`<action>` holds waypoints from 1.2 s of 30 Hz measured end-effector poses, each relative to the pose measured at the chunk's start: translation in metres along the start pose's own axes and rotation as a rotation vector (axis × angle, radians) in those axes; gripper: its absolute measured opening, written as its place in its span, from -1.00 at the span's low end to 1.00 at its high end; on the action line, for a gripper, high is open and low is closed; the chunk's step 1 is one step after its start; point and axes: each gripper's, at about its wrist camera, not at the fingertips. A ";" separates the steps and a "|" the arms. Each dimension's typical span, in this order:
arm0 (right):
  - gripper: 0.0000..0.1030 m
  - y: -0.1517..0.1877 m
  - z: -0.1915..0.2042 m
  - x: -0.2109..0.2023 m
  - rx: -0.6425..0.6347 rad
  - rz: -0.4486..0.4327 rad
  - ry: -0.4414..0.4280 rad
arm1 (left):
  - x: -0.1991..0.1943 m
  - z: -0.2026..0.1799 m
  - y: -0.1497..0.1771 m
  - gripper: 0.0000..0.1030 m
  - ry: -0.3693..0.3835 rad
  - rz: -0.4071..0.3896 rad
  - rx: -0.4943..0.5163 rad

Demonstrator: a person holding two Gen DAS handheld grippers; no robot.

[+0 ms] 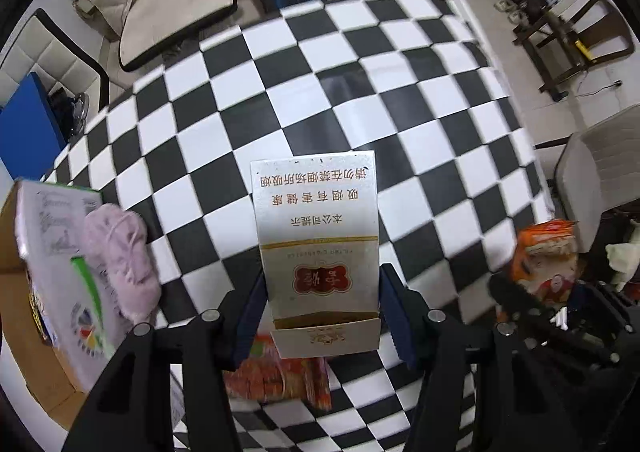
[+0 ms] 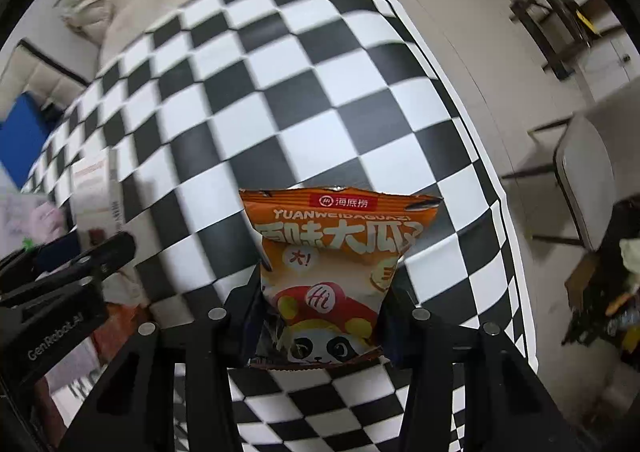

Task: Organize soft objects
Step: 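Carry the cigarette box and seed bag into the box and open both tools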

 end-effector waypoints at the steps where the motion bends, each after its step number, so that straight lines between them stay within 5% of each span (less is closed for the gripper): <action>1: -0.04 0.006 0.005 -0.010 -0.017 -0.011 -0.013 | -0.008 0.002 0.007 0.02 0.003 -0.015 -0.004; 8: -0.04 0.047 0.039 -0.066 -0.111 -0.065 -0.115 | -0.080 0.046 0.056 0.02 0.063 -0.105 -0.070; 20: -0.05 0.112 0.201 -0.137 -0.365 -0.086 -0.343 | -0.154 0.202 0.142 0.02 0.022 -0.171 -0.266; 26: -0.05 0.140 0.304 -0.123 -0.488 -0.019 -0.396 | -0.146 0.303 0.178 0.02 -0.018 -0.118 -0.376; 36: -0.05 0.160 0.443 -0.033 -0.543 0.154 -0.391 | -0.081 0.422 0.193 0.03 0.035 0.074 -0.483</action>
Point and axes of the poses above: each gripper's, at about its wrist camera, not at the fingertips, and x roughly the way its jaws point, z to its left, y to its underside
